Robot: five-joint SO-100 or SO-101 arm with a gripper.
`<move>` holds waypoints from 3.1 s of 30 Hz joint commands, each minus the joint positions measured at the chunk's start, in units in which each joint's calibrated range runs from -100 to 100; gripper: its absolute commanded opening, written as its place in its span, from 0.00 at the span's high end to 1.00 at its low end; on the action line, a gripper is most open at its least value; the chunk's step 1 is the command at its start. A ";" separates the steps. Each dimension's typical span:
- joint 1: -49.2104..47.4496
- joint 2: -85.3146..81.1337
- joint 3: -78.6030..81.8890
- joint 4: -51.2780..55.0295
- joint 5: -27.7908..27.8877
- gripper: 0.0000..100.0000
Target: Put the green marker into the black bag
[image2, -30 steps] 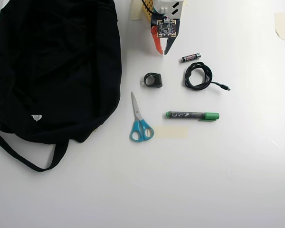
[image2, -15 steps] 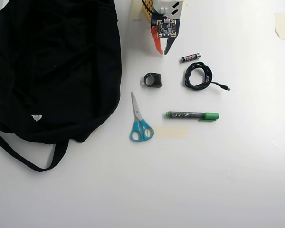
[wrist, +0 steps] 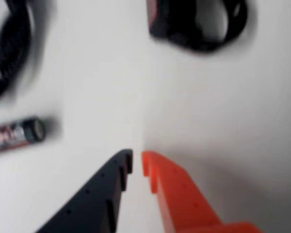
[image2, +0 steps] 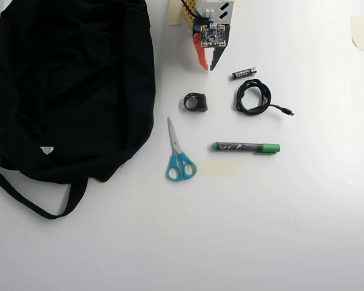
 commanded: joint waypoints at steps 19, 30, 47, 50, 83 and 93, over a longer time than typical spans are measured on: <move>-4.21 24.23 -29.96 -29.73 -0.23 0.98; -3.54 49.46 -60.51 -30.42 -0.12 0.98; -3.39 83.40 -98.43 -32.91 0.30 0.98; -3.39 85.89 -97.71 -38.34 0.30 0.98; -0.77 95.77 -92.14 -53.67 -0.12 0.98; -2.72 95.77 -105.44 -13.62 -0.18 0.98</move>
